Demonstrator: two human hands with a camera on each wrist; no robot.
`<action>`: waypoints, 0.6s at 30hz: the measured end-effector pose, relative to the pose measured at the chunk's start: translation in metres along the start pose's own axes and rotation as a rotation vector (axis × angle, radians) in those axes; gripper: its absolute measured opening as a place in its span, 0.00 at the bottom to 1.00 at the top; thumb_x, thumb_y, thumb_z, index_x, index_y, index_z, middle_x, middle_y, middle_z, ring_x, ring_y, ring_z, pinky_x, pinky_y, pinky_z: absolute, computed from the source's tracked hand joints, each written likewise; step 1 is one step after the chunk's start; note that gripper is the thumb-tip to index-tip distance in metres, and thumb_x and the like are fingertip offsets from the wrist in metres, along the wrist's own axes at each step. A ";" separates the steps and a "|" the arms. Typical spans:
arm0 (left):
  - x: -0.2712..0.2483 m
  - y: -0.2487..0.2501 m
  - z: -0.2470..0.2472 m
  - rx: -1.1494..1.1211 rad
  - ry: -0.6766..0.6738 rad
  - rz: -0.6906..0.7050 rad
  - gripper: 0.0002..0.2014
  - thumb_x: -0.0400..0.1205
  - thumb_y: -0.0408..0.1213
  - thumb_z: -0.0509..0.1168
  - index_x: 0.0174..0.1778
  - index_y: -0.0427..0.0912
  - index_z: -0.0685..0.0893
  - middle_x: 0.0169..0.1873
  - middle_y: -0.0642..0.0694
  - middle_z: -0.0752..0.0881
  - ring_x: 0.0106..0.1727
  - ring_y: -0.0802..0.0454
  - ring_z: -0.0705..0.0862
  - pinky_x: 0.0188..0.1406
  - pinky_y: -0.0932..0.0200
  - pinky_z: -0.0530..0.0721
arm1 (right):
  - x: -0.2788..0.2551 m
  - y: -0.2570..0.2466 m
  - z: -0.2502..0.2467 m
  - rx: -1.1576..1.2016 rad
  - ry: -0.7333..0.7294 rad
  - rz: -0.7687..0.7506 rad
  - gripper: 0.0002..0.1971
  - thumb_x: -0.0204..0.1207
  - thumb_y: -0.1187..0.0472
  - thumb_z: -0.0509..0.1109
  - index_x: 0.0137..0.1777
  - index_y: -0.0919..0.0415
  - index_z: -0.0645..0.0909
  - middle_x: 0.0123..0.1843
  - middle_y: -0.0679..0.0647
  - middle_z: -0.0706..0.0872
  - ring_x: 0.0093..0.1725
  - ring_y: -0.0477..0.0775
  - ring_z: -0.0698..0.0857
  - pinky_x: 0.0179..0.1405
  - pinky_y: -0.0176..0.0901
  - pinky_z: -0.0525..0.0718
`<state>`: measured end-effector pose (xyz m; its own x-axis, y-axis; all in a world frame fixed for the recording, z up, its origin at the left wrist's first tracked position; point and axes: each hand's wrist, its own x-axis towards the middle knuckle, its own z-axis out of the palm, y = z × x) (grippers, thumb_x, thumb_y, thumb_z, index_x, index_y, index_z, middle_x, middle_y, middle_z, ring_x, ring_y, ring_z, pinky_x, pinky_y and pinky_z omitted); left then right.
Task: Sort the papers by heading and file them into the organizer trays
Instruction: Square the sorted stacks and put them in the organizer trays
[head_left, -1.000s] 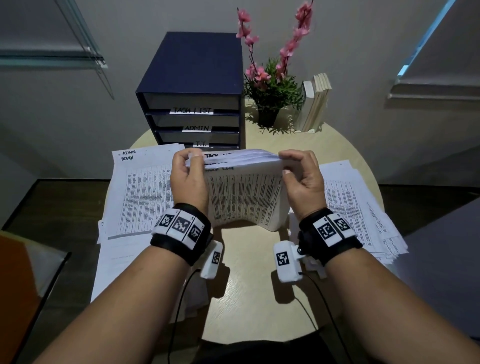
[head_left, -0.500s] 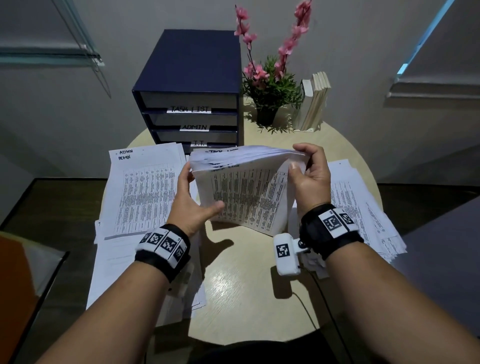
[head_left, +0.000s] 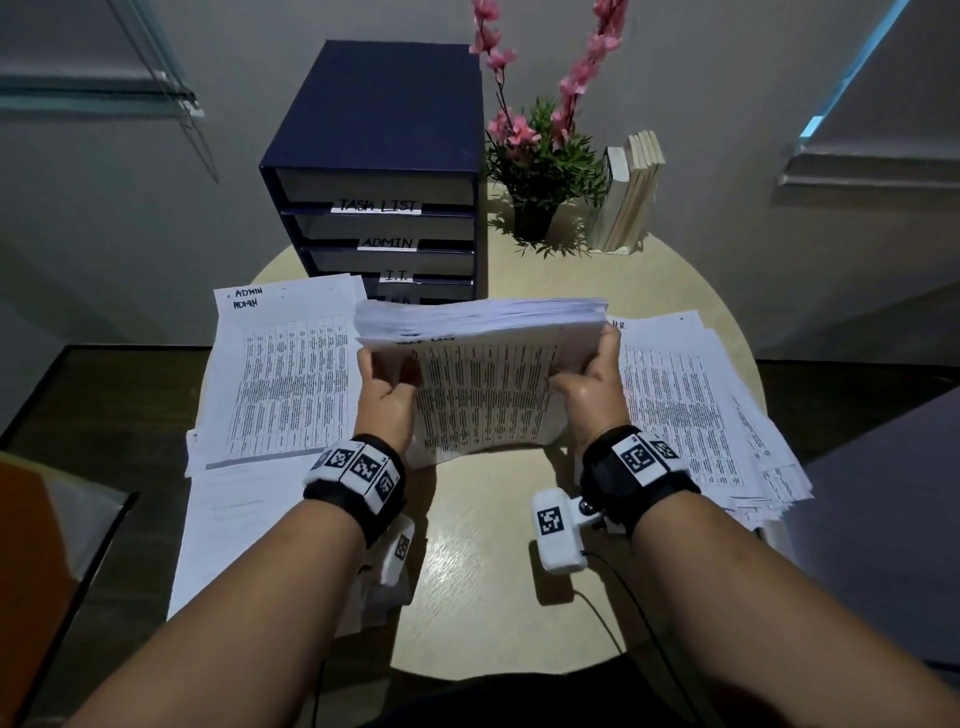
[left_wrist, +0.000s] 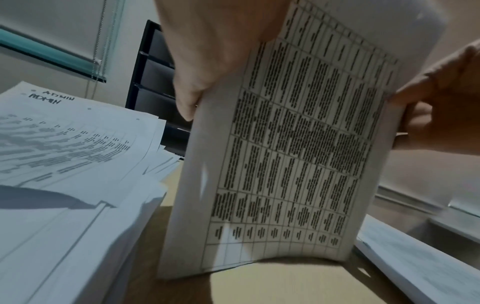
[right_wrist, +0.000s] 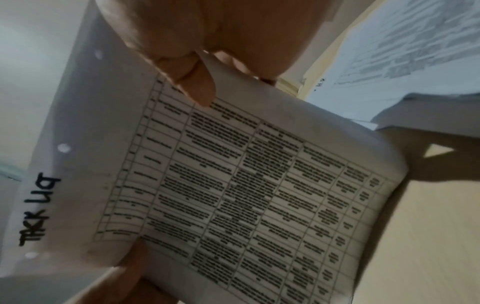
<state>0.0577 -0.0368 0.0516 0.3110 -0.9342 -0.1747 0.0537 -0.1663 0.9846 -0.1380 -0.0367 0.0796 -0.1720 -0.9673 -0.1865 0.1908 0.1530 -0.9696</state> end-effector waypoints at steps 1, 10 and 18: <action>-0.002 0.000 0.000 -0.014 0.017 0.020 0.25 0.82 0.25 0.58 0.67 0.59 0.68 0.54 0.52 0.83 0.59 0.50 0.83 0.62 0.54 0.80 | -0.001 0.002 0.001 0.018 0.005 0.016 0.36 0.71 0.85 0.54 0.62 0.40 0.71 0.66 0.62 0.81 0.65 0.62 0.81 0.59 0.65 0.85; -0.024 0.000 0.020 0.062 0.012 0.190 0.19 0.86 0.24 0.55 0.59 0.56 0.64 0.54 0.55 0.77 0.54 0.69 0.79 0.57 0.60 0.79 | -0.012 0.024 0.000 -0.366 0.030 -0.154 0.14 0.83 0.68 0.59 0.61 0.49 0.67 0.53 0.57 0.84 0.51 0.57 0.84 0.49 0.52 0.85; -0.015 0.004 0.011 -0.041 0.038 0.084 0.29 0.83 0.29 0.67 0.57 0.72 0.64 0.52 0.61 0.79 0.53 0.69 0.80 0.63 0.52 0.80 | -0.006 0.013 -0.013 -0.123 -0.012 -0.051 0.34 0.74 0.84 0.59 0.69 0.49 0.61 0.62 0.57 0.81 0.56 0.46 0.84 0.45 0.38 0.88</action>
<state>0.0432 -0.0268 0.0584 0.3517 -0.9315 -0.0923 0.0642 -0.0744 0.9952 -0.1474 -0.0265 0.0659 -0.1670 -0.9766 -0.1355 0.0619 0.1268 -0.9900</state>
